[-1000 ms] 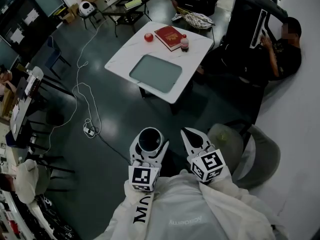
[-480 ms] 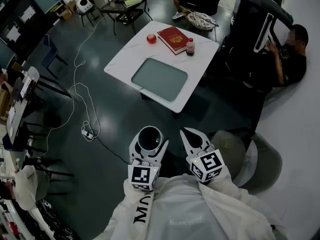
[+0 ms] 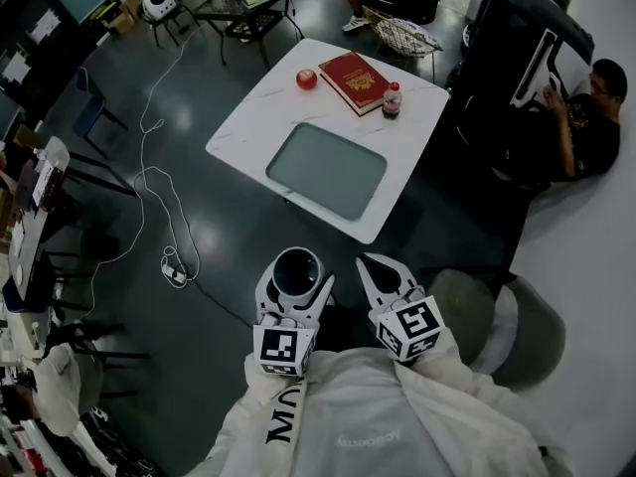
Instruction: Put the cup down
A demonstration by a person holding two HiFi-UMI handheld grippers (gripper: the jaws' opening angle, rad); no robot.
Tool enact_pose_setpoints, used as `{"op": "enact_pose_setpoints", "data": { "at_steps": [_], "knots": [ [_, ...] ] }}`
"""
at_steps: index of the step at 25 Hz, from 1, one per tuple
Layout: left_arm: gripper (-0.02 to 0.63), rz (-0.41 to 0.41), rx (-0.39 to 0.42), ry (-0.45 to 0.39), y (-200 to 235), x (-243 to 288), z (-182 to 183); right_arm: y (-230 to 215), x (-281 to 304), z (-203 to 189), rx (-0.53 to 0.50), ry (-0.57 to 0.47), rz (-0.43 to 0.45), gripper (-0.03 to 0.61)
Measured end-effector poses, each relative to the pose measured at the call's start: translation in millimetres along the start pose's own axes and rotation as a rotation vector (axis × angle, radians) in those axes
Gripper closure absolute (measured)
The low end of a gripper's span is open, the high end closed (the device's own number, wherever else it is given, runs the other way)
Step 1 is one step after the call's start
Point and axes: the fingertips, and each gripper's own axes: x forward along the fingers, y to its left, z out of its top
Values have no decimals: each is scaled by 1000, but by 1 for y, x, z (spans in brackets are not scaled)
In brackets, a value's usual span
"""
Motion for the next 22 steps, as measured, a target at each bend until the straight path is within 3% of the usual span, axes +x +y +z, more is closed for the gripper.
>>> {"op": "enact_pose_setpoints", "data": {
  "at_steps": [22],
  "knots": [
    [232, -122, 15, -19, 121, 72, 23, 2, 137, 40, -18, -18, -93, 574]
  ]
}}
